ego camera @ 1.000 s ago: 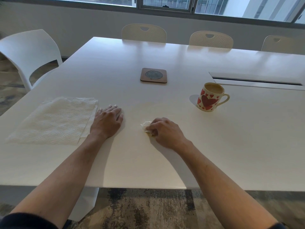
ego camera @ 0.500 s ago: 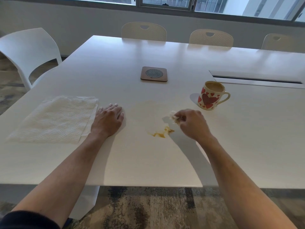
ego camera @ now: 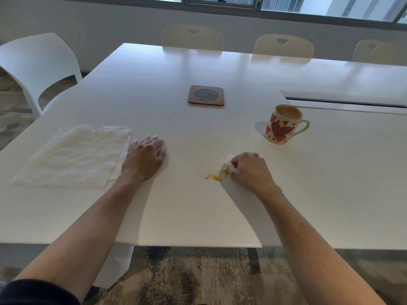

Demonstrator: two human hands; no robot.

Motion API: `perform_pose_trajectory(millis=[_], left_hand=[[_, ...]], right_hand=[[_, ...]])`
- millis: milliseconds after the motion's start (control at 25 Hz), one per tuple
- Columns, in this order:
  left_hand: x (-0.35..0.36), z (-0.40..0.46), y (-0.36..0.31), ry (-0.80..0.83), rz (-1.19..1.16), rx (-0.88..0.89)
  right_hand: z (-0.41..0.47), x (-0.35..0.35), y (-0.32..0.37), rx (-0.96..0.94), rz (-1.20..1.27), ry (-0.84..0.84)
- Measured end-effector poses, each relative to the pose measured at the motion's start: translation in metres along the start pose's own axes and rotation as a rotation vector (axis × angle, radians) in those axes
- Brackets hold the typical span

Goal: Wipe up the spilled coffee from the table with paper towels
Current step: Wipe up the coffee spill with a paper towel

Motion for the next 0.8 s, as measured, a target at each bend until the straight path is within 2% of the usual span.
perform_pose_trajectory(millis=[320, 600, 800], left_hand=[[-0.001, 0.000, -0.002, -0.004, -0.002, -0.011], [-0.001, 0.000, -0.002, -0.006, -0.005, -0.012], [-0.002, 0.000, -0.001, -0.011, -0.006, -0.009]], right_hand=[[0.003, 0.017, 0.044, -0.058, 0.012, 0.123], [0.000, 0.029, 0.070, -0.156, -0.056, 0.098], [-0.005, 0.026, 0.064, -0.191, -0.001, 0.100]])
Point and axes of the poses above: each hand's wrist, its own z-axis towards the middle knuckle, its own x-axis out of the palm, y = z × x, the point moved 5 cm from there along z, towards the middle knuckle, and after that the axes turned 5 degrees about -x, right-handed, at the moved point
